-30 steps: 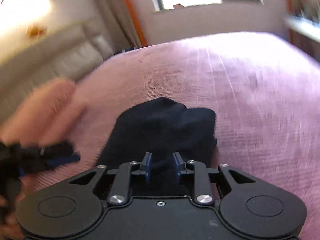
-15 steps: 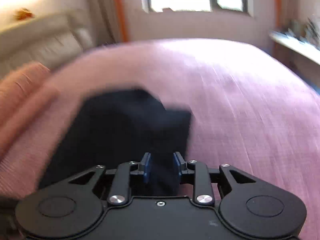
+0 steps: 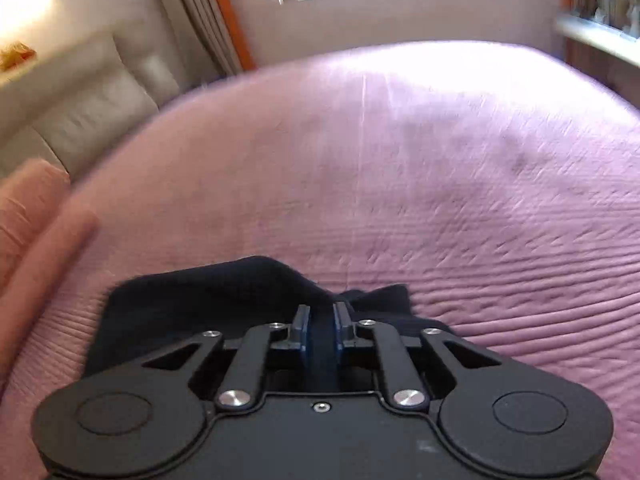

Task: Fold large clothes

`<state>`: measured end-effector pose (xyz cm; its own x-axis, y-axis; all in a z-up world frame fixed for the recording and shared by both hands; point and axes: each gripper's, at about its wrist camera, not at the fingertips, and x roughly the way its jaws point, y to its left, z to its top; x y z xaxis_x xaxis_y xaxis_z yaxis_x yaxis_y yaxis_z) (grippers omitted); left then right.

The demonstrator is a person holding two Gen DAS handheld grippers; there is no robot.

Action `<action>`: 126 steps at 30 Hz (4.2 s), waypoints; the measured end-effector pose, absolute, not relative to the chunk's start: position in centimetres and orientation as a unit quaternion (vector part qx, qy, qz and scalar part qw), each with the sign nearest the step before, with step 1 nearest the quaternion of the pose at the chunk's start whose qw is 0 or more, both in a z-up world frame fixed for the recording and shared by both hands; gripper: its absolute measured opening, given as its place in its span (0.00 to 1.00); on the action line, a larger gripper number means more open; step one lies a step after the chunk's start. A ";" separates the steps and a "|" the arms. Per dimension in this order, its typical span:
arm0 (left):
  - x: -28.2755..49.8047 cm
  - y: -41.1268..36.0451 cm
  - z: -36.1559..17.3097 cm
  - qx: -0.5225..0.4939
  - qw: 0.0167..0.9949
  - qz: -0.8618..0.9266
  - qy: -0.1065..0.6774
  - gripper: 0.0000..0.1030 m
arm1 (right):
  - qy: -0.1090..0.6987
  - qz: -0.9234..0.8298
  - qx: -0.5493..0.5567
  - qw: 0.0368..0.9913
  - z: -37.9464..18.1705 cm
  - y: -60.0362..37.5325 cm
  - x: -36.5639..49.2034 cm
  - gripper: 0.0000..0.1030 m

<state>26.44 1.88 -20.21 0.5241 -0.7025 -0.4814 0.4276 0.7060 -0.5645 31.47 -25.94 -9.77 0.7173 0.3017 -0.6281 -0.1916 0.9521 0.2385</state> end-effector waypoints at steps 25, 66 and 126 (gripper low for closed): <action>15.7 -1.5 -10.4 -0.098 0.893 -0.241 0.368 0.39 | 0.424 0.078 0.037 0.902 -5.7 -28.2 4.4 0.48; 6.9 -1.0 -1.4 -0.058 0.936 -0.105 0.331 1.00 | 0.374 0.005 0.015 0.927 4.1 -24.6 -3.9 0.99; 7.2 -1.5 -2.2 -0.020 0.936 -0.093 0.338 0.99 | 0.363 0.021 0.039 0.931 5.1 -24.5 -5.2 0.99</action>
